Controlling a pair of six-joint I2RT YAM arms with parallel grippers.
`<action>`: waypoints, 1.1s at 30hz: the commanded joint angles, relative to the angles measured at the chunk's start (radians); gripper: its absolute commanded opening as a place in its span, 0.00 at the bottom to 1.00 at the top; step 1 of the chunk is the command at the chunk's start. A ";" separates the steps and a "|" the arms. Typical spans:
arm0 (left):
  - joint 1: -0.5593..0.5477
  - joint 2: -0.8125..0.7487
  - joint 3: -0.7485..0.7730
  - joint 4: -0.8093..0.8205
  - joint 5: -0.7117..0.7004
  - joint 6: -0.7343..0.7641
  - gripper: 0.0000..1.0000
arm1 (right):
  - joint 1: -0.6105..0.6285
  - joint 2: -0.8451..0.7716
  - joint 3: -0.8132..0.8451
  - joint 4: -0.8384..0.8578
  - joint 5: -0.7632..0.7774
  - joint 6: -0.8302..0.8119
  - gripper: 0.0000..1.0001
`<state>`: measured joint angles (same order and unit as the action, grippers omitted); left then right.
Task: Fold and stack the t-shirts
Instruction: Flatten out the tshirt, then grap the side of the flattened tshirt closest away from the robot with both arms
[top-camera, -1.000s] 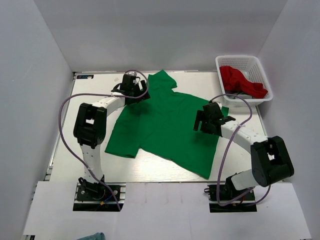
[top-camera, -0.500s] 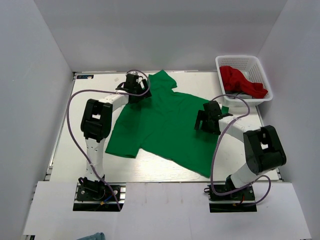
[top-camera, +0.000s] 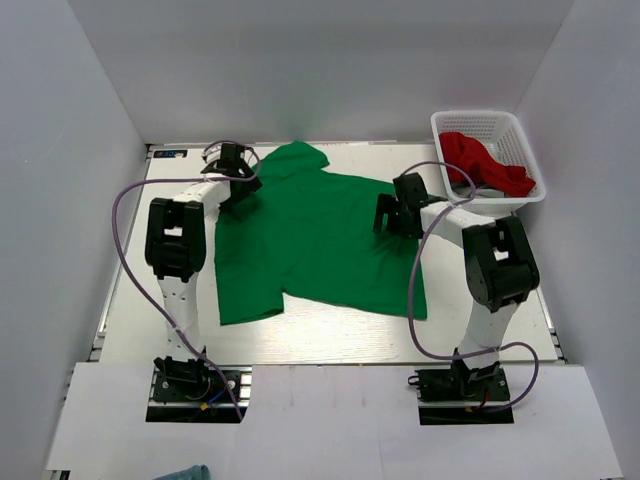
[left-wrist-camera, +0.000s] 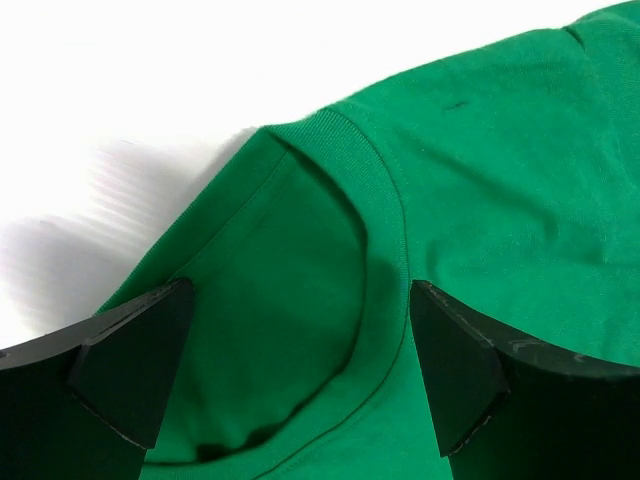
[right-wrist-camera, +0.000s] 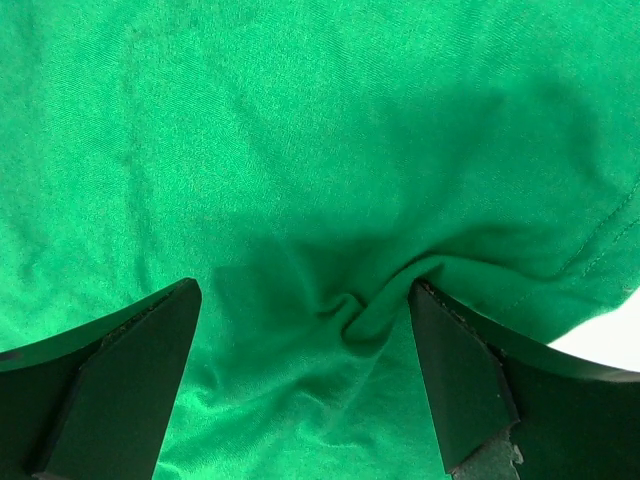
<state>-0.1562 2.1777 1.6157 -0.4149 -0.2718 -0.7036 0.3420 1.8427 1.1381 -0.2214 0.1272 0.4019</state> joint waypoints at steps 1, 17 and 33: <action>0.038 0.028 -0.028 -0.148 -0.012 -0.036 1.00 | 0.005 0.081 0.064 -0.016 -0.101 -0.025 0.90; 0.089 -0.114 0.072 -0.165 0.123 0.061 1.00 | 0.009 0.037 0.283 -0.139 -0.011 -0.039 0.90; 0.058 -1.016 -0.865 -0.159 0.256 -0.073 1.00 | 0.005 -0.221 -0.225 0.099 -0.195 0.135 0.90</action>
<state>-0.1001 1.2201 0.8734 -0.5056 -0.0792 -0.7349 0.3492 1.6234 0.9459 -0.1810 -0.0341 0.4686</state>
